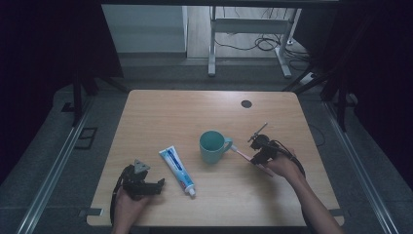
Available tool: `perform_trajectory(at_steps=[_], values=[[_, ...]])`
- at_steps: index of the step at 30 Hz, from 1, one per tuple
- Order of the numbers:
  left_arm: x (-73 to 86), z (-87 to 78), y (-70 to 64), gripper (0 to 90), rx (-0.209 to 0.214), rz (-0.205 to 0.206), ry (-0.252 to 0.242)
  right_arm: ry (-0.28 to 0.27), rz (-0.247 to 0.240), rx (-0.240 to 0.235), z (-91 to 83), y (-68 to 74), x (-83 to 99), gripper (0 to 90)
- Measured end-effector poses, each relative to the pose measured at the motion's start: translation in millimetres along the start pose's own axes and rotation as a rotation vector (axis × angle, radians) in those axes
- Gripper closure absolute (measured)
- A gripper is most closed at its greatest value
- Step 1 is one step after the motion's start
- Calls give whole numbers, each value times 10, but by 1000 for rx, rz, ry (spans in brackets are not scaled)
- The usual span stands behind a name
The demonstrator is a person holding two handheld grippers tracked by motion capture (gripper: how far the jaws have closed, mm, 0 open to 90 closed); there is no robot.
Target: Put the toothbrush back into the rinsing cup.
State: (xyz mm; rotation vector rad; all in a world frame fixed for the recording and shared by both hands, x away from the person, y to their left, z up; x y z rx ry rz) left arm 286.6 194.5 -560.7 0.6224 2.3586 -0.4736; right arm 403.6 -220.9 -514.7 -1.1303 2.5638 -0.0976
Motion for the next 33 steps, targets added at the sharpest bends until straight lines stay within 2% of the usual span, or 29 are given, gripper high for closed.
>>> perform_trajectory(at_steps=[7,14,19,23,24,33], values=[[-2,2,-1,18,1,1,0,83,-24,5,75,48,-106,752],[-3,3,-1,18,2,2,0,112,-20,3,89,49,-155,781],[-3,3,-1,18,2,2,0,95,0,0,83,38,-118,782],[-3,3,-1,18,2,2,0,67,8,-2,57,6,-74,782],[-3,3,-1,18,2,2,0,45,14,1,30,-9,-60,782],[-3,3,-1,18,2,2,0,-10,40,-4,-66,-26,-21,782]])
Point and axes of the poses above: each handheld gripper's, and its own axes: z roughly forward along the jaws, x roughly out of its underside, y roughly to its left, the point moved 2 cm from there along z, roughly forward along the jaws, and after that the axes turned 11 degrees about x, right-handed, at the moved point
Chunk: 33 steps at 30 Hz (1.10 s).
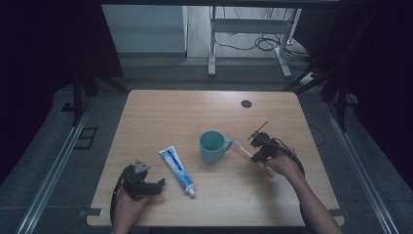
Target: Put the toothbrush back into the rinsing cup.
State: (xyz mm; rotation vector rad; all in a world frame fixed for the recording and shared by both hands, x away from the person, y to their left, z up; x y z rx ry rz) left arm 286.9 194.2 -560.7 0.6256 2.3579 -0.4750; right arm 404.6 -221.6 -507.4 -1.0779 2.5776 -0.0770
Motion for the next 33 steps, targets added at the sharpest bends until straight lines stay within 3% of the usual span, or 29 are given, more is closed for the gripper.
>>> perform_trajectory(at_steps=[10,20,33], values=[[0,0,0,18,0,0,0,-43,0,-1,-46,26,6,782],[0,1,-1,18,0,-1,-1,-164,9,-9,-346,83,-75,782],[0,1,-1,18,0,-2,-2,-266,44,-16,-502,8,-54,782]])
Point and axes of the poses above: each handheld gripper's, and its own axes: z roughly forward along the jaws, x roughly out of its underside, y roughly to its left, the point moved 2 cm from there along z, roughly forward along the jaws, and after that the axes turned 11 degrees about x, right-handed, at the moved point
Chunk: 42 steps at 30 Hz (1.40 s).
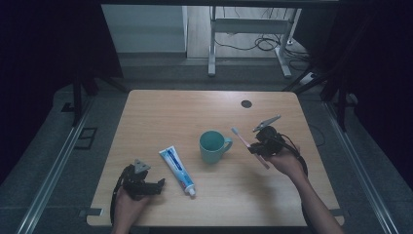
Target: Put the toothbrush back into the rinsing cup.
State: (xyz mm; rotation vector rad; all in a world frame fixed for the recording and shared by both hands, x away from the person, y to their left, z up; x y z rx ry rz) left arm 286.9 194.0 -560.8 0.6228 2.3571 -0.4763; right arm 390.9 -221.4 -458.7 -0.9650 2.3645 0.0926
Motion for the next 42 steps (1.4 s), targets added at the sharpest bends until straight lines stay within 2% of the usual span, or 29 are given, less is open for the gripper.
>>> perform_trajectory(at_steps=[7,25,42], values=[[0,0,0,18,0,0,0,-71,7,7,-97,1,-37,782],[0,0,3,18,0,3,1,-268,30,-25,-306,91,-226,782],[-1,-1,3,18,0,4,1,-398,64,-30,-370,153,-365,782]])
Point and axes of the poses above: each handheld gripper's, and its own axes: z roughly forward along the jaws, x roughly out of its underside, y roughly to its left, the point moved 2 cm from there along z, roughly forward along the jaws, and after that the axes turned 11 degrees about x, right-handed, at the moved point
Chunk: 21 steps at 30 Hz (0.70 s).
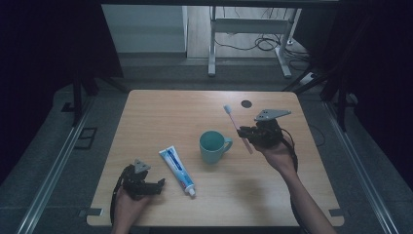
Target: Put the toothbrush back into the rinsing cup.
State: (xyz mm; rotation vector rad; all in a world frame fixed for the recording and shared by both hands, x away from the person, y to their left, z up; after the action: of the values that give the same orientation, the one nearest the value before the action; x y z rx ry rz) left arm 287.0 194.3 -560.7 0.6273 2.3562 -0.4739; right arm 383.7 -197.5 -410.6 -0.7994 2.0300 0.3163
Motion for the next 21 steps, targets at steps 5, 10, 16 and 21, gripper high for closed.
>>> perform_trajectory(at_steps=[5,10,16,21], values=[[0,1,1,18,1,0,-1,-48,16,-1,11,27,-47,782],[0,0,-1,18,1,-1,-1,-73,19,-5,9,44,-76,782],[0,0,0,18,0,0,0,-106,22,-10,13,65,-109,782],[0,0,0,18,1,0,0,-112,22,-10,26,76,-114,782]])
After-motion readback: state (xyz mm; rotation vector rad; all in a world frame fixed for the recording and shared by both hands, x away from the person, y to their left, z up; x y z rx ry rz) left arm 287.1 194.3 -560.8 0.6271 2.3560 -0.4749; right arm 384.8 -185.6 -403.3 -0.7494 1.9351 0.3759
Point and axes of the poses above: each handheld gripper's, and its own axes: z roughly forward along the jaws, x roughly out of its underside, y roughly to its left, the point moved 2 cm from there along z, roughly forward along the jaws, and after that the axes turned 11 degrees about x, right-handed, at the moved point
